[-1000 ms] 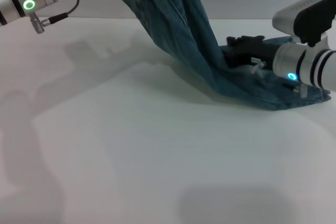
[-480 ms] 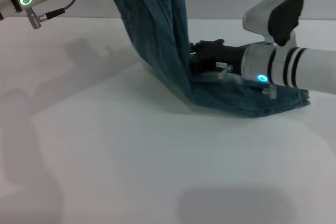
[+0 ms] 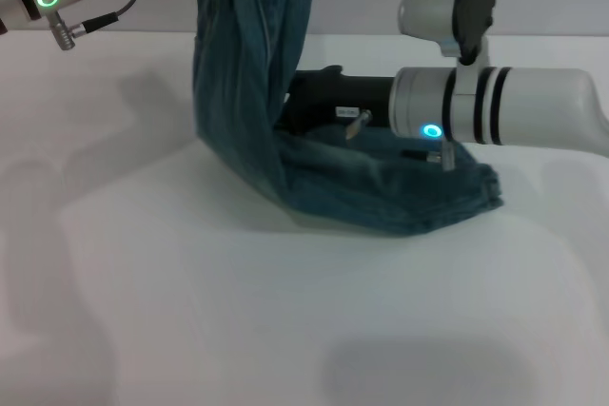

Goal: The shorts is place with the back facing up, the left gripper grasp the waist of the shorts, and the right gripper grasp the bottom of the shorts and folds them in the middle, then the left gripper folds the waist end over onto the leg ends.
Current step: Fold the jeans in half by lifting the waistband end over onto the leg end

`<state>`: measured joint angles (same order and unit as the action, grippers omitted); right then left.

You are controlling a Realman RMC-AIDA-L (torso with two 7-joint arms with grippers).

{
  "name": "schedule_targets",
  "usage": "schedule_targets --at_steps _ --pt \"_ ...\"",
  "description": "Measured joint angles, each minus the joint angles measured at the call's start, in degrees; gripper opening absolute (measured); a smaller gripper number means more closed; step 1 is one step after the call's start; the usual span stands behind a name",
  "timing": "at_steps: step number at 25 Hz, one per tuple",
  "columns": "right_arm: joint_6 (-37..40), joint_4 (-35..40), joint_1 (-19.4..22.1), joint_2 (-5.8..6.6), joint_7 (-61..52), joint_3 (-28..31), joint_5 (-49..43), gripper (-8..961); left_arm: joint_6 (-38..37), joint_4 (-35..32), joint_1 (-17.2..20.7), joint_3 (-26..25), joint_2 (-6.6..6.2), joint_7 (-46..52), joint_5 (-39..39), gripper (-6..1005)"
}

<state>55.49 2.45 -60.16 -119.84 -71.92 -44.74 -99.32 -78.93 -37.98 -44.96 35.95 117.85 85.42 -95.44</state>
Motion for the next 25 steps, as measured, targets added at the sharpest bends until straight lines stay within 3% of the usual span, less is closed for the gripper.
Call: schedule_targets --at_steps 6,11,20,25 --pt "0.69 -1.2 -1.36 -0.05 -0.21 -0.16 0.03 517 0.0 0.01 0.27 0.1 0.01 -0.02 -0.02 12" --pt "0.35 -0.82 0.06 0.08 -0.77 -0.14 0.0 518 -0.07 0.27 0.7 0.67 0.01 -0.03 -0.03 11" --pt "-1.35 6.07 8.73 0.5 -0.85 0.28 0.28 518 -0.59 0.73 2.34 1.65 0.09 -0.23 -0.01 8" --pt "-6.28 13.11 14.29 0.58 -0.32 0.64 3.06 517 -1.49 0.92 3.0 3.35 0.29 -0.31 1.04 7"
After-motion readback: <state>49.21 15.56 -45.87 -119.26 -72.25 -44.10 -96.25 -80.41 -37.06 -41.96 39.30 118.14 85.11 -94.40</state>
